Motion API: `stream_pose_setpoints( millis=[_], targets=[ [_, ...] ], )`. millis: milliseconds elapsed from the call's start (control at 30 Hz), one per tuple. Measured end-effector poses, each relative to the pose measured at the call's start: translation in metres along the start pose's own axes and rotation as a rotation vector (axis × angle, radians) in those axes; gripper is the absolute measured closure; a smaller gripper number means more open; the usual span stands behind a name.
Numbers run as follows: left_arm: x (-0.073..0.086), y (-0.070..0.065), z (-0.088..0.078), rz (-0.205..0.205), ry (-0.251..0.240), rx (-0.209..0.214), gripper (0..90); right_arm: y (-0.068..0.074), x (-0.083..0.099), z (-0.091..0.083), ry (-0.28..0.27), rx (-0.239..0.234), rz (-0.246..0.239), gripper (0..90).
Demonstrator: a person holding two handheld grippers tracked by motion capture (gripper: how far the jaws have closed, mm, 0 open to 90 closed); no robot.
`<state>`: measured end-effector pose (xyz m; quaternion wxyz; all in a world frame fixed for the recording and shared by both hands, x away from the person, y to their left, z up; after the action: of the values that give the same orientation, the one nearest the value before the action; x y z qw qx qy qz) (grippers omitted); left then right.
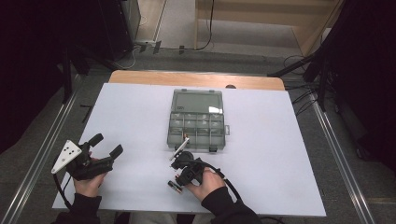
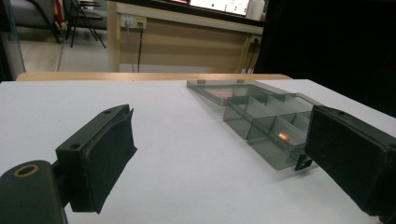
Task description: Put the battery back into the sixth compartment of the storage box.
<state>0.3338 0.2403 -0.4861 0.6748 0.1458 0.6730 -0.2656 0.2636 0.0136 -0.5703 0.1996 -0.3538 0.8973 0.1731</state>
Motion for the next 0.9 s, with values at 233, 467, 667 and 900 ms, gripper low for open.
stream_pose_setpoints(
  millis=[233, 467, 667, 900],
  targets=[
    [0.0005, -0.0001, 0.0003, 0.004, 0.002, 0.002, 8.0, 0.0014, 0.0007, 0.001, 0.018, 0.002, 0.019, 76.4],
    [0.0004, -0.0012, 0.0005, 0.0, 0.001, 0.008, 8.0, 0.0007, 0.0005, 0.0008, 0.023, -0.016, 0.035, 77.2],
    [0.0007, -0.0006, 0.0004, 0.001, 0.004, 0.007, 8.0, 0.0005, -0.0004, -0.0001, 0.015, -0.012, 0.043, 77.3],
    [0.0008, -0.001, 0.0004, 0.0, 0.004, 0.007, 8.0, -0.003, -0.0044, -0.0042, -0.019, -0.02, 0.062, 77.2]
  ],
)
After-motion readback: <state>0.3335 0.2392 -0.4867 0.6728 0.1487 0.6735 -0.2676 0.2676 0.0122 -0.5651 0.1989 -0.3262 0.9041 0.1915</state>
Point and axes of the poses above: each handheld gripper's, and its own axes: z roughly forward along the jaws, x roughly out of its underside, y roughly to its left, the point moved 10 cm from there along z, roughly forward along the jaws, and after that the axes turned 14 degrees about -y, right-handed, at the moved point
